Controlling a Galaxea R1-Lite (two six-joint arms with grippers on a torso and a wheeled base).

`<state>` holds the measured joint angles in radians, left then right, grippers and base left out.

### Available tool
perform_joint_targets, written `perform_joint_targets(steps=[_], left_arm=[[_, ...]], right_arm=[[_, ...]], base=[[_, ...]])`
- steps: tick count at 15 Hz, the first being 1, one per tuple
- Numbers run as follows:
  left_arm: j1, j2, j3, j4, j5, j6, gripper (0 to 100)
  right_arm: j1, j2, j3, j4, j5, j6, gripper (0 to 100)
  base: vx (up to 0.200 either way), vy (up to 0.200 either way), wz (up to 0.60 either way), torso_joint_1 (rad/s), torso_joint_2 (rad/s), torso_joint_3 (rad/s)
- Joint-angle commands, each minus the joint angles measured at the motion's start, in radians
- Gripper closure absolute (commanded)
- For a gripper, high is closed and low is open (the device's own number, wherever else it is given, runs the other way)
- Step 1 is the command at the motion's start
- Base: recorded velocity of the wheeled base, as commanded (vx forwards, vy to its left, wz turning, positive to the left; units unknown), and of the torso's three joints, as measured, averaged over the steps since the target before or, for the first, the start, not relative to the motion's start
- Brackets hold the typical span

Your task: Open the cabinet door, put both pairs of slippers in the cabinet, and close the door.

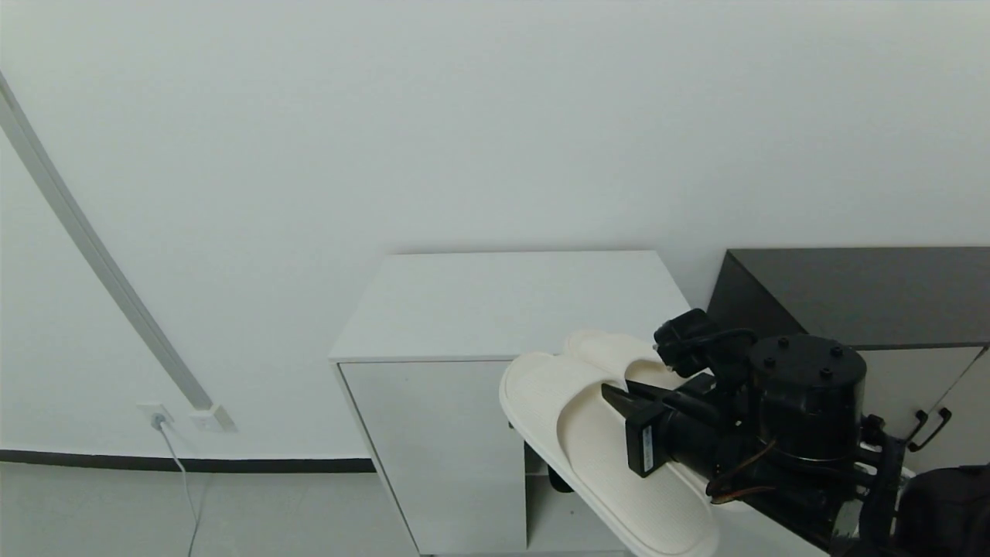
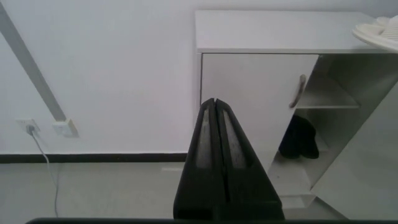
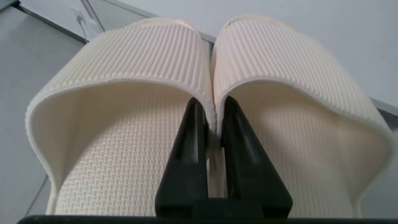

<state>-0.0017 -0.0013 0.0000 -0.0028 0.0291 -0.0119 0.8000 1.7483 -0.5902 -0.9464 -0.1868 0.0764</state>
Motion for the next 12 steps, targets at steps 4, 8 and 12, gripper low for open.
perform_joint_targets(steps=[4, 8, 12], left_arm=[[0.0, 0.001, 0.0, 0.0, 0.0, 0.0, 100], [0.0, 0.001, 0.0, 0.0, 0.0, 0.0, 100], [0.0, 0.001, 0.0, 0.0, -0.002, 0.0, 100]], right_arm=[[0.001, 0.002, 0.001, -0.002, 0.001, 0.0, 100], [0.001, 0.002, 0.001, -0.002, 0.0, 0.0, 100], [0.004, 0.002, 0.001, -0.002, 0.0, 0.0, 100]], base=[[0.0, -0.1, 0.0, 0.001, 0.0, 0.001], [0.0, 0.0, 0.0, 0.0, 0.0, 0.0], [0.0, 0.0, 0.0, 0.0, 0.0, 0.0]])
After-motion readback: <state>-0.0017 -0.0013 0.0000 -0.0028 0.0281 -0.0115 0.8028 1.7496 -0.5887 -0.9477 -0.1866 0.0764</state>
